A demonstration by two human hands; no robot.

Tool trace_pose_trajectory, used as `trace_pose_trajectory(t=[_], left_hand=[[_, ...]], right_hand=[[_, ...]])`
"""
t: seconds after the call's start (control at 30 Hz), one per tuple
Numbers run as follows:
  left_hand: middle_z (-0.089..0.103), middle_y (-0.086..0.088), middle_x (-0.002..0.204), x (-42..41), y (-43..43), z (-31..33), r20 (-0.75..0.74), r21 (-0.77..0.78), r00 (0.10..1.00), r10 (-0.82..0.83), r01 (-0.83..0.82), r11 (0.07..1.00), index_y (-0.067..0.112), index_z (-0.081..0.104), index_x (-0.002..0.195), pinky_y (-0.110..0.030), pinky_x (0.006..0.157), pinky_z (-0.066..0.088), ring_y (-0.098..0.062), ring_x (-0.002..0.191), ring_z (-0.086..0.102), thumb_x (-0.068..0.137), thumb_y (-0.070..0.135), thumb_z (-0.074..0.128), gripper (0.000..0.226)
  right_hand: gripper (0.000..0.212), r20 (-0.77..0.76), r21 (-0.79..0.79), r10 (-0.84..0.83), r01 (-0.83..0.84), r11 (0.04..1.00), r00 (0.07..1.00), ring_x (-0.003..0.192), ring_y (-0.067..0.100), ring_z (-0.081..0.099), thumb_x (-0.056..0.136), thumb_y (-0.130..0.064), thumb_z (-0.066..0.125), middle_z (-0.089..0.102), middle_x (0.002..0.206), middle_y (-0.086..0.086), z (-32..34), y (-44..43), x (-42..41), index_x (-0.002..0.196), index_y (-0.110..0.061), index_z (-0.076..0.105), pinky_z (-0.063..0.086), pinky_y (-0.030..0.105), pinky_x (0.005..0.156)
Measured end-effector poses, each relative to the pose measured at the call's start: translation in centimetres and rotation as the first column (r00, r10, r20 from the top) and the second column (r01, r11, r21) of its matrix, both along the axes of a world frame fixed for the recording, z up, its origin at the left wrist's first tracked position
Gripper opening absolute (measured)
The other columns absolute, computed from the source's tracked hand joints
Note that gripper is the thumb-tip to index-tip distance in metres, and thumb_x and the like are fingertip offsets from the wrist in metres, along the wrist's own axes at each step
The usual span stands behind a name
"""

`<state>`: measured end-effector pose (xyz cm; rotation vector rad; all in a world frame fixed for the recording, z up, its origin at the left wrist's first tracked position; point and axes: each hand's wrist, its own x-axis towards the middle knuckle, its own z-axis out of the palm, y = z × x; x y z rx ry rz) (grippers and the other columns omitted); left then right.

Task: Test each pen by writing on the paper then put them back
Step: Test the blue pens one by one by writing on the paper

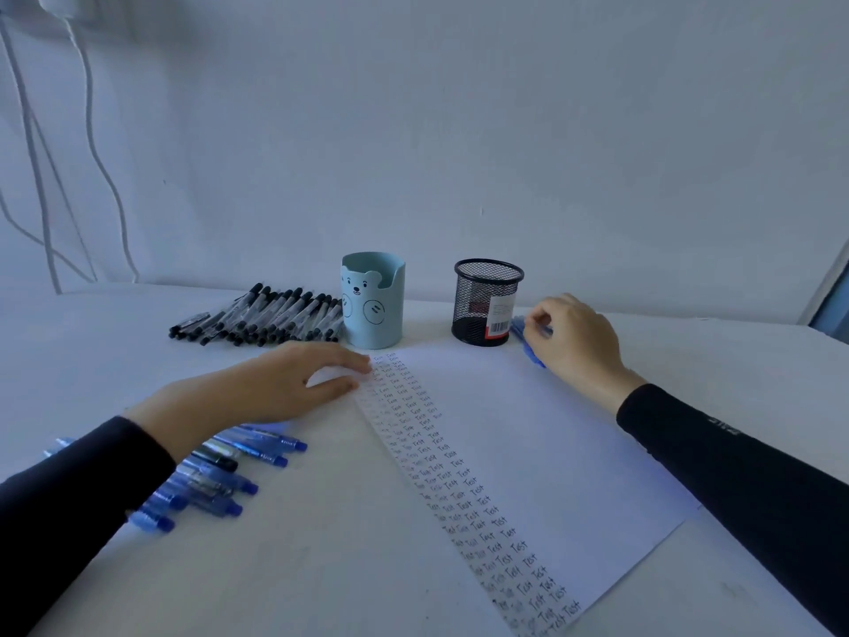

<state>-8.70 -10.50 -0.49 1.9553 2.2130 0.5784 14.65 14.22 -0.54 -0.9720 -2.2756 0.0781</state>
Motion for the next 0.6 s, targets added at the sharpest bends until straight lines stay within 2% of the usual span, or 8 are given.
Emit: trace_pose_trajectory(t=[0.07, 0.2, 0.27, 0.37, 0.47, 0.53, 0.6], left_hand=[[0.056, 0.028, 0.122, -0.2, -0.3, 1.2, 0.037, 0.007, 0.999, 0.032, -0.032, 0.999, 0.036, 0.059, 0.125, 0.002, 0.089, 0.035, 0.013, 0.104, 0.053, 0.094, 0.035, 0.056, 0.032], [0.072, 0.021, 0.093, -1.3, -2.2, 3.7, 0.134, -0.069, 0.985, 0.106, -0.098, 0.993, 0.033, 0.074, 0.098, -0.016, 0.086, 0.050, 0.004, 0.089, 0.065, 0.082, 0.038, 0.072, 0.017], [0.072, 0.021, 0.088, -1.7, -3.3, 4.8, 0.124, -0.175, 0.985, 0.121, -0.098, 0.980, 0.035, 0.076, 0.090, -0.017, 0.083, 0.047, 0.004, 0.085, 0.065, 0.078, 0.042, 0.075, 0.013], [0.070, 0.027, 0.082, -2.2, -4.6, 5.7, 0.082, -0.354, 0.985, 0.153, -0.115, 0.928, 0.037, 0.075, 0.092, -0.015, 0.078, 0.038, 0.012, 0.077, 0.060, 0.078, 0.042, 0.076, 0.015], [0.069, 0.030, 0.084, -2.8, -5.0, 5.7, 0.021, -0.463, 0.989, 0.144, -0.117, 0.878, 0.044, 0.074, 0.090, -0.020, 0.081, 0.037, 0.017, 0.077, 0.058, 0.074, 0.050, 0.075, 0.017], [0.070, 0.028, 0.088, -2.9, -4.8, 5.3, -0.009, -0.452, 0.989, 0.146, -0.134, 0.882, 0.046, 0.073, 0.086, -0.021, 0.085, 0.038, 0.015, 0.083, 0.059, 0.072, 0.055, 0.073, 0.016], [0.071, 0.026, 0.088, -3.0, -4.5, 5.0, -0.009, -0.386, 0.987, 0.158, -0.149, 0.910, 0.042, 0.072, 0.087, -0.020, 0.088, 0.042, 0.011, 0.085, 0.062, 0.077, 0.051, 0.073, 0.013]], right_hand=[[0.009, -0.049, -0.043, 0.093, -0.095, 0.995, 0.994, 0.080, 0.017, 0.056, 0.089, -0.027, 0.060, 0.061, 0.089, -0.007, 0.3, -1.7, -0.9, 0.082, -0.022, 0.063, 0.040, 0.030, 0.066], [0.008, -0.079, -0.010, 0.308, -0.310, 0.951, 0.948, 0.065, 0.001, 0.054, 0.086, -0.025, 0.063, 0.064, 0.084, -0.012, -0.5, -5.3, -2.5, 0.078, -0.024, 0.063, 0.041, 0.027, 0.059], [0.007, -0.019, -0.004, 0.411, -0.412, 0.911, 0.911, 0.063, 0.001, 0.054, 0.086, -0.025, 0.063, 0.061, 0.084, -0.014, -0.9, -6.6, -2.7, 0.079, -0.026, 0.063, 0.040, 0.026, 0.055], [0.006, 0.103, -0.063, 0.563, -0.560, 0.826, 0.820, 0.070, 0.005, 0.057, 0.088, -0.024, 0.065, 0.059, 0.087, -0.018, -0.6, -7.5, -2.7, 0.083, -0.028, 0.066, 0.041, 0.024, 0.058], [0.008, 0.143, -0.083, 0.558, -0.552, 0.829, 0.817, 0.078, 0.001, 0.054, 0.089, -0.027, 0.064, 0.057, 0.084, -0.019, -0.3, -7.4, -2.7, 0.082, -0.027, 0.068, 0.036, 0.020, 0.060], [0.010, 0.152, -0.084, 0.545, -0.538, 0.839, 0.825, 0.079, 0.000, 0.054, 0.089, -0.028, 0.064, 0.058, 0.081, -0.020, -0.1, -7.1, -2.7, 0.081, -0.025, 0.068, 0.037, 0.021, 0.061], [0.011, 0.159, -0.091, 0.541, -0.534, 0.841, 0.826, 0.078, 0.002, 0.056, 0.089, -0.028, 0.063, 0.060, 0.079, -0.019, 0.1, -6.8, -2.6, 0.081, -0.024, 0.069, 0.041, 0.025, 0.063]])
